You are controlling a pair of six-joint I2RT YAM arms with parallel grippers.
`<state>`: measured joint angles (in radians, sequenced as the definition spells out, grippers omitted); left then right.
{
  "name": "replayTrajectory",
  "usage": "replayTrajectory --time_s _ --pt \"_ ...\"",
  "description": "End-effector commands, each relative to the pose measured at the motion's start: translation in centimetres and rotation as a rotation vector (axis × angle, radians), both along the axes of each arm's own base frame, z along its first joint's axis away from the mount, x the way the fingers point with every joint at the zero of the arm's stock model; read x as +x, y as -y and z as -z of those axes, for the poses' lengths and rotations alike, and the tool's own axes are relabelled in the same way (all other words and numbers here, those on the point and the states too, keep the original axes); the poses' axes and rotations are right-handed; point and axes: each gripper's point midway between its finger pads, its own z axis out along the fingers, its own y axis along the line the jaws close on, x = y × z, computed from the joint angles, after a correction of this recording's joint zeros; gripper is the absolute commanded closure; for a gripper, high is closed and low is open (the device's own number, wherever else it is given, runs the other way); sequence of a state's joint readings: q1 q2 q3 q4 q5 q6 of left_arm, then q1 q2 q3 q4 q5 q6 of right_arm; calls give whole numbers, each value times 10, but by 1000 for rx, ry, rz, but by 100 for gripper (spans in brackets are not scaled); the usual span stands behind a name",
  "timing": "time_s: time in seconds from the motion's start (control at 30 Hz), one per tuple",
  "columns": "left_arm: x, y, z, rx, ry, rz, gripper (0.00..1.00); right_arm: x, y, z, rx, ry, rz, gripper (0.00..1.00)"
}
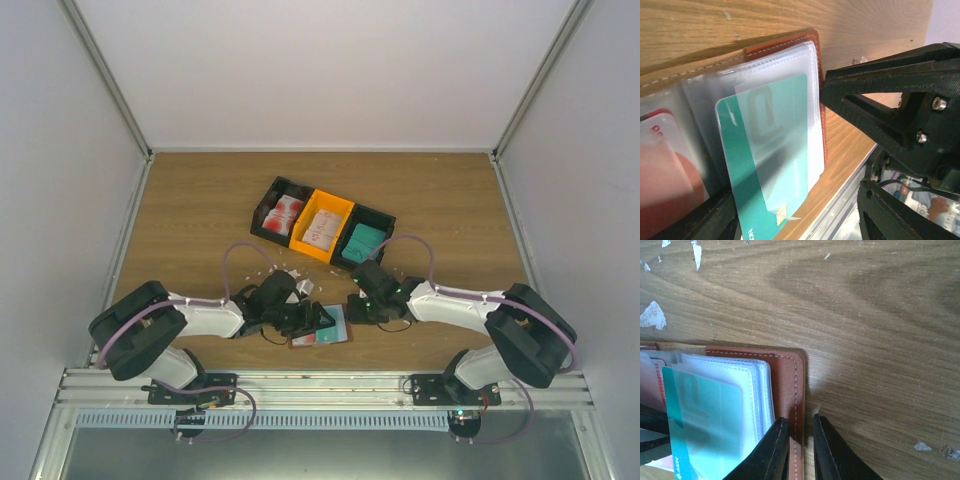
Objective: Put the credit cards into the card holder
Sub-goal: Insert the credit card into the card holder.
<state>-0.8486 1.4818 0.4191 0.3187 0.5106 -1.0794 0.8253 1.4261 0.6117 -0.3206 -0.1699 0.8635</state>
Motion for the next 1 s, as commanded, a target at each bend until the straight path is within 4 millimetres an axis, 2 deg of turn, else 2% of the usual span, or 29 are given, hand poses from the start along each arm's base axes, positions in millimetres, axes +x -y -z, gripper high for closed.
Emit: replayTrajectory --time_s 0.0,0.3,0.43,0.53,0.63,0.83,0.9,0.97 --pt "-6 -22 17 155 -14 -12 37 -31 23 27 -102 -109 -23 83" --pt "-8 -32 14 211 15 -11 35 -29 21 22 -91 -92 -41 83" --pt "-8 -31 5 224 40 -6 34 -24 19 11 -70 -48 -46 77" --pt "-7 -31 -2 253 71 3 32 -20 20 0 -65 -14 -38 65" --pt "-5 -31 -8 306 110 29 30 -18 19 -11 -46 15 -37 60" --pt "-5 -39 -15 381 150 50 23 -20 13 -18 -11 20 -63 57" --pt "-5 -47 -14 414 148 37 24 -22 11 -18 -7 18 -71 57" --pt "-7 -52 -14 421 143 23 29 -24 5 -21 3 19 -88 58"
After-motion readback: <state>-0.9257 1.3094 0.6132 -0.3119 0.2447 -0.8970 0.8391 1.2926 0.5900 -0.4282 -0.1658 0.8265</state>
